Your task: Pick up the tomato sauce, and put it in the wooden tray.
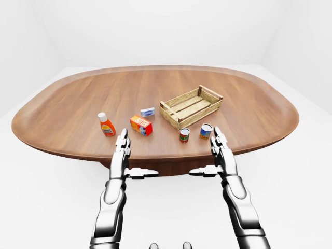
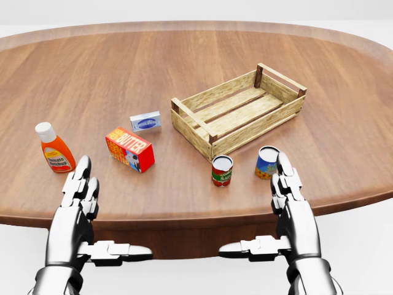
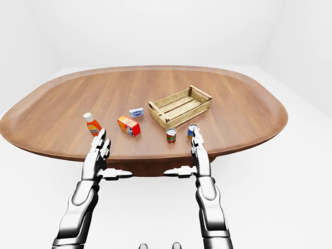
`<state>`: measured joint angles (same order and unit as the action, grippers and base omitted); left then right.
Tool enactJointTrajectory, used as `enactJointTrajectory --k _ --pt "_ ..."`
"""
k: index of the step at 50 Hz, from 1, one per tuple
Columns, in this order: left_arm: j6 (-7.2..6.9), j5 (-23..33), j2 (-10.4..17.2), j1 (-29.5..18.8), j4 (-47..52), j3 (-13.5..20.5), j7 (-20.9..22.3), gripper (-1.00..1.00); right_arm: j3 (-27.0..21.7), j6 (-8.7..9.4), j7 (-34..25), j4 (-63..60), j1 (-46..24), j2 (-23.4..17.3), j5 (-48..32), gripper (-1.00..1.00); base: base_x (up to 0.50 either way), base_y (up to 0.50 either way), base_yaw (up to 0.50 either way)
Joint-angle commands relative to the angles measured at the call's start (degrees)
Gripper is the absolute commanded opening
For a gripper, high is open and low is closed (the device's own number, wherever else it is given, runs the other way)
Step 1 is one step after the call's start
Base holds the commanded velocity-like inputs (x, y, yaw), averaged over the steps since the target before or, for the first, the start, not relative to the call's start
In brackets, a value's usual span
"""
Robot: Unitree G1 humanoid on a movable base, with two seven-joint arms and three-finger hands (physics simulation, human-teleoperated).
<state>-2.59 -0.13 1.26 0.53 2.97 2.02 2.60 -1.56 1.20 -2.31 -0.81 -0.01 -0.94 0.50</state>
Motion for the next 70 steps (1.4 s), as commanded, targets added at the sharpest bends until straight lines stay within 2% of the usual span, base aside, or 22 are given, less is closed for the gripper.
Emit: enactJointTrajectory --k 1,4,16,27,31,70 --pt "-2.41 0.4 0.2 1.3 5.8 0.0 1.0 1.00 0.0 2.53 -0.3 -3.3 0.6 -0.1 -0.3 1.00 0.00 0.00 0.00" --pt "-2.41 0.6 0.2 2.0 8.6 -0.1 1.4 1.00 0.2 3.80 -0.4 -5.6 1.2 -0.1 -0.5 1.00 0.00 0.00 0.00" --pt "-2.41 1.3 0.1 3.7 17.8 0.3 2.6 1.00 0.8 3.80 -1.1 -12.6 3.0 0.1 -1.6 1.00 0.00 0.00 0.00" --pt "-2.41 2.1 0.0 4.1 20.2 0.2 3.1 1.00 0.9 3.80 -1.4 -15.8 3.5 0.2 -1.5 1.00 0.00 0.00 0.00" --pt "-2.41 2.2 0.0 3.9 20.3 0.3 3.1 1.00 1.0 3.80 -3.3 -17.4 4.4 0.3 0.6 1.00 0.06 0.00 0.00" --pt "-2.41 2.2 -0.1 3.9 20.0 0.4 3.2 1.00 2.0 3.80 -3.4 -15.3 4.6 0.3 -1.3 1.00 0.50 0.00 0.00"
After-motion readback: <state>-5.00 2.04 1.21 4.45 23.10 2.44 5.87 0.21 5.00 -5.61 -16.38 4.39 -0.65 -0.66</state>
